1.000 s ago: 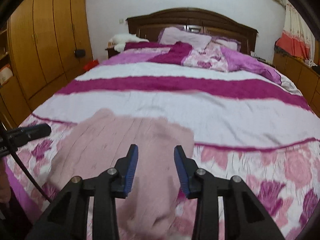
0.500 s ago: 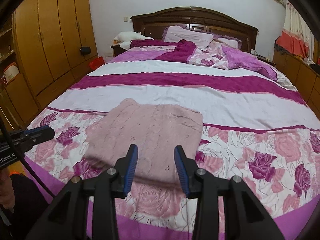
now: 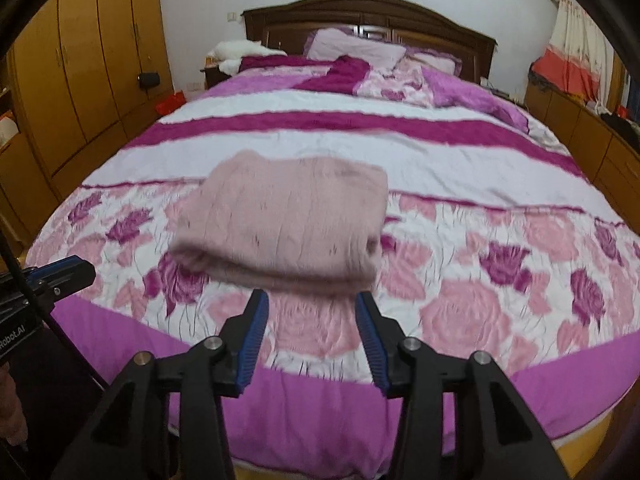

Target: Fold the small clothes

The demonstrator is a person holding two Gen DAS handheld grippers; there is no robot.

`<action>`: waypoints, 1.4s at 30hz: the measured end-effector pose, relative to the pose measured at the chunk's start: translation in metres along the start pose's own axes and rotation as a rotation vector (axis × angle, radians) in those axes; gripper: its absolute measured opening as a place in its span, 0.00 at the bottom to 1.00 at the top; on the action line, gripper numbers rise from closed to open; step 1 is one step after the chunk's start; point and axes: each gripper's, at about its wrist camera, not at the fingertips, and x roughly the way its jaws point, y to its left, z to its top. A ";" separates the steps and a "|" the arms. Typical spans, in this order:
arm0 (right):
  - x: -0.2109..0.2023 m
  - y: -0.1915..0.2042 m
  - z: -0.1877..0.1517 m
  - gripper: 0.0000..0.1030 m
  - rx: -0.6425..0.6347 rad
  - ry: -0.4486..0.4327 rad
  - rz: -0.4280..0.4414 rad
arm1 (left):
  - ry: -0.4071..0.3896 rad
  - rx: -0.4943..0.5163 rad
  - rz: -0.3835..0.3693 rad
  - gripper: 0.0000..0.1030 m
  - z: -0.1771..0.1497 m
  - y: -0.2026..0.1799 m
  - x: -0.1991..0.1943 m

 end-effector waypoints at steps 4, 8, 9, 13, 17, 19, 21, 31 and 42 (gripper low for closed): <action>0.009 -0.001 -0.017 0.49 0.005 0.051 -0.004 | 0.033 0.000 -0.003 0.00 -0.011 -0.003 0.010; 0.021 -0.006 -0.028 0.50 0.029 0.100 -0.018 | 0.068 -0.001 0.006 0.00 -0.019 -0.004 0.023; 0.024 -0.009 -0.031 0.50 0.036 0.111 -0.019 | 0.078 0.001 0.008 0.00 -0.022 -0.004 0.027; 0.037 -0.018 -0.038 0.50 0.062 0.144 -0.033 | 0.092 0.012 0.018 0.00 -0.030 -0.006 0.038; 0.049 -0.022 -0.042 0.54 0.072 0.150 -0.063 | 0.106 0.021 0.014 0.00 -0.034 -0.006 0.051; 0.055 -0.022 -0.045 0.56 0.068 0.148 -0.069 | 0.122 0.026 0.025 0.00 -0.036 -0.005 0.058; 0.060 -0.021 -0.049 0.57 0.062 0.158 -0.060 | 0.127 0.029 0.024 0.00 -0.037 -0.004 0.062; 0.066 -0.019 -0.054 0.60 0.069 0.129 -0.025 | 0.080 0.075 0.049 0.00 -0.043 -0.003 0.073; 0.067 -0.022 -0.057 0.61 0.054 0.094 -0.038 | 0.067 0.062 0.038 0.03 -0.041 0.005 0.076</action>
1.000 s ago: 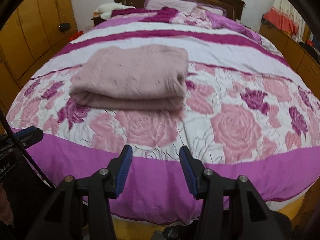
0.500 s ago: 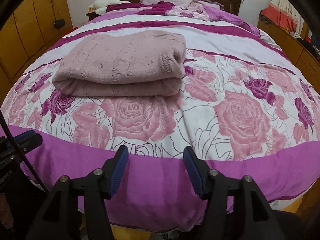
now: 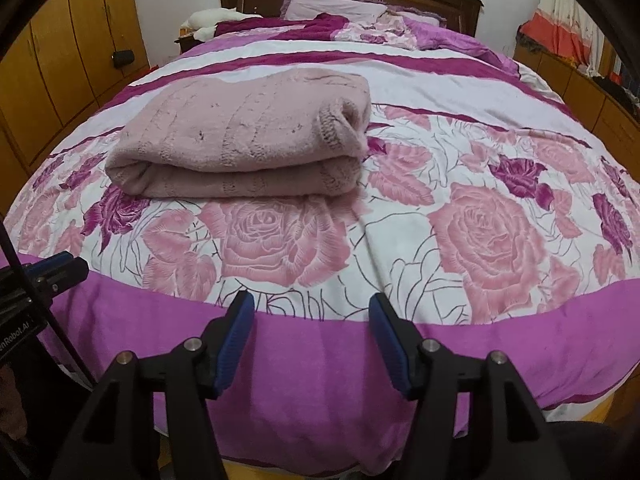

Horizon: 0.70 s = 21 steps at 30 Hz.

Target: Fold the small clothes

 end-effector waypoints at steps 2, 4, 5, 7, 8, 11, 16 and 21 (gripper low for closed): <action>-0.001 0.000 0.001 0.61 0.007 -0.009 0.006 | 0.000 0.012 0.008 0.10 -0.001 -0.002 0.000; -0.003 0.000 0.001 0.62 0.009 -0.020 0.010 | 0.002 0.025 0.016 0.14 -0.001 -0.004 0.001; -0.003 0.000 0.001 0.63 0.008 -0.023 0.009 | 0.004 0.028 0.017 0.14 -0.002 -0.006 0.001; -0.004 0.001 0.001 0.63 -0.002 -0.026 0.007 | 0.006 0.029 0.019 0.14 -0.002 -0.006 0.003; -0.004 0.001 0.001 0.63 -0.005 -0.028 0.002 | 0.008 0.028 0.021 0.14 -0.002 -0.007 0.003; -0.005 0.001 0.001 0.64 -0.009 -0.031 -0.008 | 0.013 0.019 0.030 0.14 -0.002 -0.005 0.005; -0.006 0.000 0.000 0.64 -0.009 -0.035 -0.011 | 0.027 -0.005 0.026 0.14 -0.002 -0.002 0.007; -0.007 0.002 0.000 0.64 -0.021 -0.041 -0.016 | 0.034 0.009 0.048 0.19 -0.003 -0.004 0.010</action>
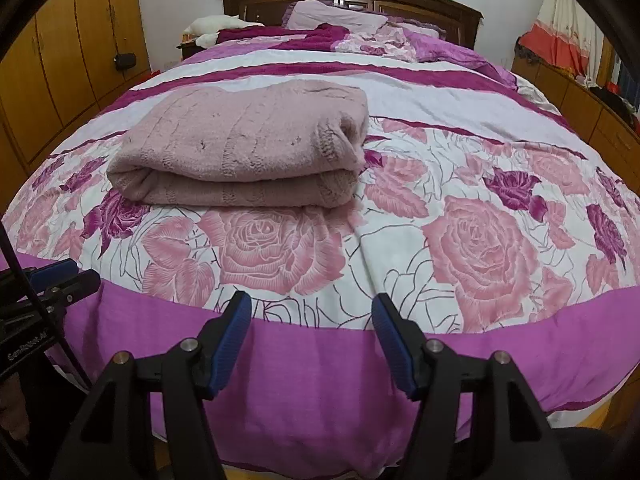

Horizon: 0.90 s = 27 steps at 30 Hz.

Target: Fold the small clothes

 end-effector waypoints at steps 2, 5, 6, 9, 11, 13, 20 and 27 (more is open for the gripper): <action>0.000 0.001 0.000 0.64 -0.006 -0.002 -0.005 | -0.005 0.009 -0.005 0.21 -0.001 -0.002 -0.001; 0.001 0.002 -0.001 0.64 -0.012 0.002 -0.007 | -0.016 0.019 -0.006 0.21 -0.001 -0.004 -0.004; 0.001 0.002 -0.001 0.64 -0.013 0.003 -0.008 | -0.018 0.019 -0.002 0.21 -0.001 -0.004 -0.004; 0.001 0.003 -0.001 0.64 -0.015 0.004 -0.010 | -0.028 0.015 0.005 0.22 -0.001 -0.002 -0.005; 0.001 0.003 -0.001 0.64 -0.018 0.002 -0.010 | -0.037 0.013 0.009 0.22 -0.001 -0.002 -0.007; 0.000 0.003 -0.001 0.64 -0.023 -0.005 -0.012 | -0.045 0.014 0.009 0.22 -0.001 -0.002 -0.008; 0.002 0.005 -0.001 0.64 -0.047 -0.005 -0.017 | -0.048 0.025 0.004 0.22 -0.002 -0.004 -0.008; 0.005 0.001 0.000 0.65 -0.031 0.009 -0.026 | -0.061 0.031 0.011 0.25 -0.002 -0.006 -0.010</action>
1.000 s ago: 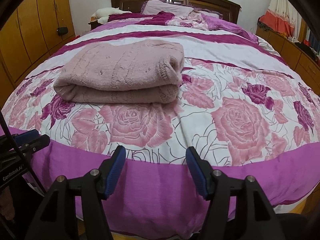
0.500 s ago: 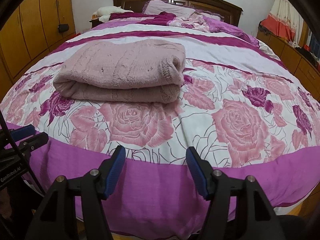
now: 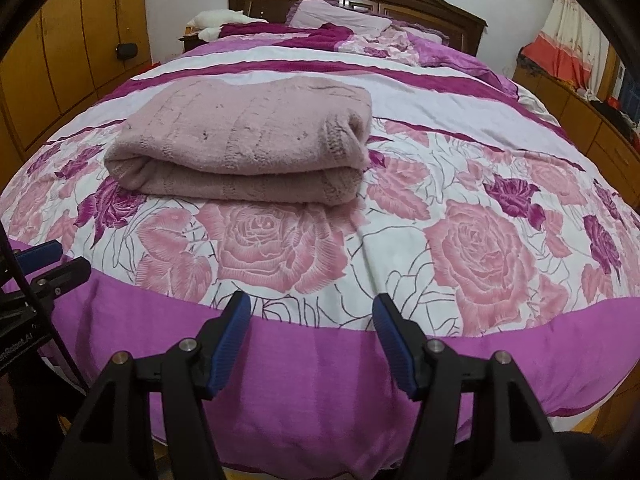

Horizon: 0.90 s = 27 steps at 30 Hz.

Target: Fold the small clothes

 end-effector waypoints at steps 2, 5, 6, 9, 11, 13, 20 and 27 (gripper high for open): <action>0.000 0.000 0.000 0.65 -0.002 0.000 -0.004 | -0.002 0.000 0.002 0.25 0.000 0.000 0.000; 0.000 0.000 0.000 0.65 -0.007 0.000 -0.004 | -0.001 0.003 0.001 0.25 0.000 0.000 0.000; 0.000 0.000 0.000 0.65 -0.009 0.000 -0.003 | -0.001 0.004 0.001 0.25 0.000 0.000 -0.001; 0.001 -0.001 0.000 0.65 -0.007 0.003 -0.001 | -0.004 0.010 0.013 0.25 -0.001 -0.001 -0.001; 0.002 0.000 0.000 0.65 -0.004 0.008 0.007 | -0.006 0.011 0.029 0.25 -0.001 -0.002 -0.001; 0.003 0.000 0.000 0.65 0.001 0.016 0.017 | -0.011 0.008 0.036 0.25 -0.001 -0.001 -0.001; -0.003 0.004 0.000 0.65 -0.021 -0.015 0.040 | -0.029 -0.012 0.038 0.25 0.000 0.003 -0.004; -0.002 0.007 0.001 0.65 -0.028 -0.009 0.045 | -0.022 0.005 0.045 0.25 -0.002 -0.001 -0.001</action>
